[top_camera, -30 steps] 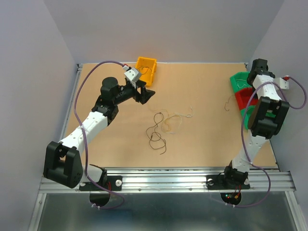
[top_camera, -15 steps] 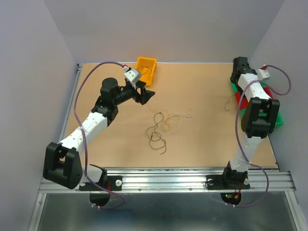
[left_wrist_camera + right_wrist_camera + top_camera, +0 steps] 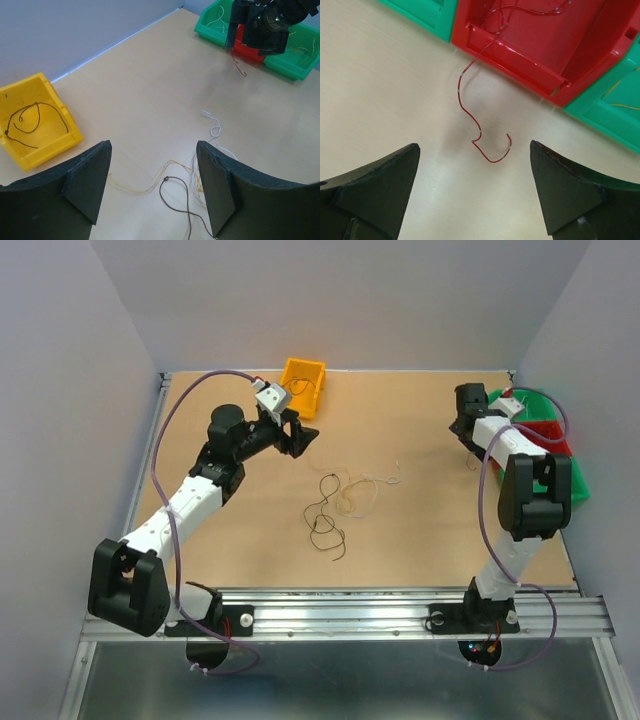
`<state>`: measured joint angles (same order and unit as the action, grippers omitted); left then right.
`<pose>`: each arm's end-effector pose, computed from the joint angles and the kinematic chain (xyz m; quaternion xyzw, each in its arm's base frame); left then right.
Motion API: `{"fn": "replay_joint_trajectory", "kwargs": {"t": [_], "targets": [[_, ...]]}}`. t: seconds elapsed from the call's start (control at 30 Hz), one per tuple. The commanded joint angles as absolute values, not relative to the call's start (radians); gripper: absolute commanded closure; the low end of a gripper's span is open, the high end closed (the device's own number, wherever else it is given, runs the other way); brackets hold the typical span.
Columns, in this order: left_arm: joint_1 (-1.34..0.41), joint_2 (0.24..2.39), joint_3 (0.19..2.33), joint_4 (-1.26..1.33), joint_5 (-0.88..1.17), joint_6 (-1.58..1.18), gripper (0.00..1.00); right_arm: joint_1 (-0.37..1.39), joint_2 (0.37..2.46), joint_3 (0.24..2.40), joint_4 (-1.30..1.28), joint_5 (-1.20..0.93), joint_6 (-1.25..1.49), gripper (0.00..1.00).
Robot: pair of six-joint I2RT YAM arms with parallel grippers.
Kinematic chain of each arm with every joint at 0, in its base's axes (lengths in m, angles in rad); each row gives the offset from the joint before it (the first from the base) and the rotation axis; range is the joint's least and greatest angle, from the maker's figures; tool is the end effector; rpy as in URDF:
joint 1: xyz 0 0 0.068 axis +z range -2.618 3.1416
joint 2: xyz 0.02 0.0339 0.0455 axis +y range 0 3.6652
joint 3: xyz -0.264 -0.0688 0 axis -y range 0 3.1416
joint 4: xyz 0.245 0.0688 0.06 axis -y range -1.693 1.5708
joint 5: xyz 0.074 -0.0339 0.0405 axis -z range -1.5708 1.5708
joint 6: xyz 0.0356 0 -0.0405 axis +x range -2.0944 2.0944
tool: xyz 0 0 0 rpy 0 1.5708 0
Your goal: Untangle the cables
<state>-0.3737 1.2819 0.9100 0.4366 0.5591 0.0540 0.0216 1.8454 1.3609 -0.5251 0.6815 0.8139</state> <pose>0.2713 -0.1267 0.3402 0.3362 0.5996 -0.2979 0.6623 0.3908 -0.0140 0.2205 0.4348 0.7998 -0.1876 0.3688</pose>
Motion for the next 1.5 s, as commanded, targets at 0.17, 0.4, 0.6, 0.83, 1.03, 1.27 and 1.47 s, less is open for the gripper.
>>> {"fn": "replay_joint_trajectory", "kwargs": {"t": [0.17, 0.4, 0.6, 0.83, 1.03, 1.27, 1.47], "targets": [[-0.377, 1.298, 0.939, 0.451, 0.571, 0.055, 0.21, 0.02, 1.979, 1.368, -0.417, 0.578, 0.718, 0.17], [-0.377, 1.29, 0.937, 0.453, 0.565, 0.055, 0.21, 0.02, 1.962, 1.322, -0.396, 0.612, 0.738, 0.72], [-0.377, 1.279, 0.934, 0.453, 0.552, 0.058, 0.21, 0.018, 1.939, 1.342, -0.388, 0.583, 0.727, 0.99], [-0.377, 1.289, 0.936, 0.453, 0.552, 0.054, 0.21, -0.049, 1.876, 1.374, -0.344, 0.425, 0.68, 0.99], [-0.377, 1.293, 0.943, 0.446, 0.538, 0.055, 0.21, -0.17, 1.865, 1.385, -0.298, 0.279, 0.689, 1.0], [-0.379, 1.316, 0.962, 0.439, 0.52, 0.049, 0.21, -0.287, 1.878, 1.433, -0.293, 0.215, 0.721, 0.99], [-0.377, 1.35, 0.988, 0.42, 0.509, 0.04, 0.21, -0.383, 1.919, 1.486, -0.295, 0.196, 0.804, 1.0]]}}
